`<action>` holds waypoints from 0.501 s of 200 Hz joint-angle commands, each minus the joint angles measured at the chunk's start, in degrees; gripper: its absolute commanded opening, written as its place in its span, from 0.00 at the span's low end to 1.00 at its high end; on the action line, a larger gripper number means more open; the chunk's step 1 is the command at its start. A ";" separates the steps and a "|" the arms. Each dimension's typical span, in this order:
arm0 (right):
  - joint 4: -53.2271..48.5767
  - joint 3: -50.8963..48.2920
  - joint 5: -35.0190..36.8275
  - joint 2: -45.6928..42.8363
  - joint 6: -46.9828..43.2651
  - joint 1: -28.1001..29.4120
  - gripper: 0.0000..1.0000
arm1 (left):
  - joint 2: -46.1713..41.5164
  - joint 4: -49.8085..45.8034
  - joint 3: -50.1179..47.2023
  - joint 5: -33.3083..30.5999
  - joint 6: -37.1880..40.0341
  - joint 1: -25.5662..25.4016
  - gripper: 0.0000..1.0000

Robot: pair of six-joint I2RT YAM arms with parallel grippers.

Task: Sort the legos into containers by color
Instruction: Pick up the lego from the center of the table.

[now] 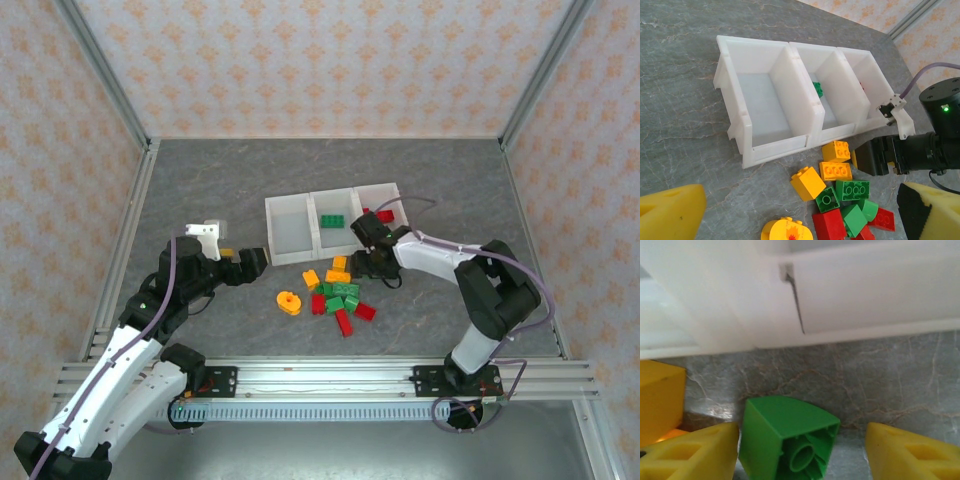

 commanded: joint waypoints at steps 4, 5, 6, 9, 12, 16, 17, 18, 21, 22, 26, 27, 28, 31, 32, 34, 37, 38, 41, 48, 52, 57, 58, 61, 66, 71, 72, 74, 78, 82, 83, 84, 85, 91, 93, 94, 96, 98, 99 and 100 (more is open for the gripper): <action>-1.83 -0.93 2.00 -1.53 0.15 0.35 0.64 | -0.54 1.62 -0.33 0.09 1.10 -0.33 0.99; -1.83 -0.93 2.02 -1.52 0.17 0.35 0.63 | -0.52 1.59 -0.37 0.09 1.13 -0.33 0.99; -1.83 -0.93 2.02 -1.51 0.13 0.35 0.63 | -0.51 1.57 -0.34 0.09 1.10 -0.34 0.99; -1.75 -0.89 2.02 -1.44 0.11 0.35 0.63 | -0.50 1.55 -0.37 0.09 1.11 -0.34 0.99; -1.74 -0.85 2.03 -1.38 0.14 0.35 0.63 | -0.52 1.57 -0.33 0.09 1.07 -0.34 0.99; -1.66 -0.85 2.11 -1.22 0.12 0.35 0.63 | -0.50 1.56 -0.39 0.11 1.07 -0.34 0.99; -1.66 -0.84 2.11 -1.19 0.15 0.35 0.63 | -0.50 1.56 -0.40 0.10 1.07 -0.34 0.99; -1.61 -0.84 2.16 -1.17 0.13 0.35 0.62 | -0.50 1.60 -0.40 0.10 1.07 -0.34 0.99; -1.53 -0.84 2.22 -1.09 0.21 0.35 0.62 | -0.50 1.56 -0.33 0.09 1.11 -0.34 0.99; -1.50 -0.80 2.22 -1.08 0.24 0.35 0.62 | -0.50 1.55 -0.33 0.14 1.09 -0.34 0.99; -1.40 -0.78 2.31 -0.80 0.21 0.35 0.61 | -0.50 1.57 -0.38 0.10 1.13 -0.33 0.99; -1.40 -0.77 2.30 -0.76 0.24 0.35 0.61 | -0.54 1.56 -0.35 0.09 1.14 -0.29 0.99; -1.39 -0.72 2.34 -0.69 0.22 0.35 0.61 | -0.52 1.60 -0.38 0.09 1.15 -0.31 0.99; -1.31 -0.68 2.30 -0.60 0.21 0.35 0.61 | -0.50 1.56 -0.47 0.09 1.09 -0.33 0.99; -1.31 -0.63 2.34 -0.57 0.20 0.35 0.61 | -0.54 1.60 -0.44 0.09 1.08 -0.33 0.99; -1.24 -0.59 2.37 -0.48 0.21 0.35 0.61 | -0.55 1.56 -0.35 0.09 1.09 -0.34 0.99; -1.16 -0.54 2.31 -0.30 0.19 0.35 0.61 | -0.55 1.61 -0.32 0.09 1.07 -0.34 0.99; -1.14 -0.52 2.26 -0.24 0.19 0.35 0.61 | -0.57 1.58 -0.37 0.09 1.07 -0.34 0.99; -1.06 -0.43 2.23 -0.13 0.26 0.35 0.61 | -0.59 1.59 -0.35 0.14 1.13 -0.34 0.99; -0.91 -0.25 2.23 0.20 0.15 0.35 0.61 | -0.59 1.62 -0.33 0.10 1.08 -0.34 0.99; -0.87 -0.10 2.21 0.38 0.11 0.35 0.61 | -0.67 1.56 -0.34 0.09 1.07 -0.34 0.99; -0.79 0.07 2.33 0.65 0.08 0.35 0.61 | -0.68 1.56 -0.37 0.08 1.08 -0.32 0.99; -0.83 0.14 2.40 0.67 0.00 0.35 0.61 | -0.68 1.55 -0.39 0.04 1.12 -0.33 0.99; -0.80 0.27 2.46 0.81 -0.06 0.35 0.61 | -0.68 1.55 -0.41 0.01 1.12 -0.34 0.99; -0.86 0.53 2.54 1.05 -0.11 0.35 0.61 | -0.68 1.55 -0.41 0.05 1.07 -0.34 0.99; -0.86 0.79 2.56 1.36 -0.29 0.35 0.61 | -0.68 1.55 -0.37 0.01 1.07 -0.29 0.99; -0.91 0.85 2.65 1.38 -0.32 0.35 0.61 | -0.68 1.55 -0.34 0.01 1.07 -0.31 0.99; -0.94 0.96 2.65 1.50 -0.29 0.35 0.61 | -0.68 1.55 -0.33 0.00 1.07 -0.33 0.99; -0.95 1.20 2.70 1.69 -0.41 0.35 0.61 | -0.68 1.55 -0.33 0.01 1.08 -0.36 0.99; -1.08 1.46 2.80 1.95 -0.42 0.35 0.61 | -0.68 1.55 -0.37 0.00 1.07 -0.27 0.99; -1.10 1.54 2.81 2.02 -0.47 0.35 0.61 | -0.68 1.59 -0.39 0.00 1.07 -0.30 0.99; -1.11 1.58 2.82 2.10 -0.49 0.35 0.61 | -0.68 1.57 -0.44 0.00 1.07 -0.32 0.99; -1.12 1.64 2.82 2.19 -0.50 0.35 0.61 | -0.68 1.56 -0.43 0.05 1.07 -0.33 0.99; -1.21 2.01 2.91 2.39 -0.52 0.35 0.61 | -0.68 1.60 -0.32 0.04 1.07 -0.32 0.99; -1.26 2.16 2.96 2.55 -0.58 0.35 0.61 | -0.68 1.63 -0.37 0.01 1.07 -0.33 0.99; -1.28 2.19 2.98 2.59 -0.59 0.35 0.61 | -0.68 1.59 -0.34 0.05 1.07 -0.33 0.99; -1.30 2.29 3.04 2.68 -0.65 0.35 0.61 | -0.68 1.63 -0.33 0.02 1.07 -0.29 0.99; -1.30 2.38 3.07 2.77 -0.64 0.35 0.61 | -0.68 1.57 -0.41 0.03 1.07 -0.30 0.99; -1.35 2.44 3.04 2.83 -0.66 0.35 0.61 | -0.68 1.60 -0.37 0.02 1.11 -0.32 0.99; -1.37 2.47 3.02 2.90 -0.63 0.35 0.61 | -0.68 1.58 -0.39 0.01 1.09 -0.33 0.99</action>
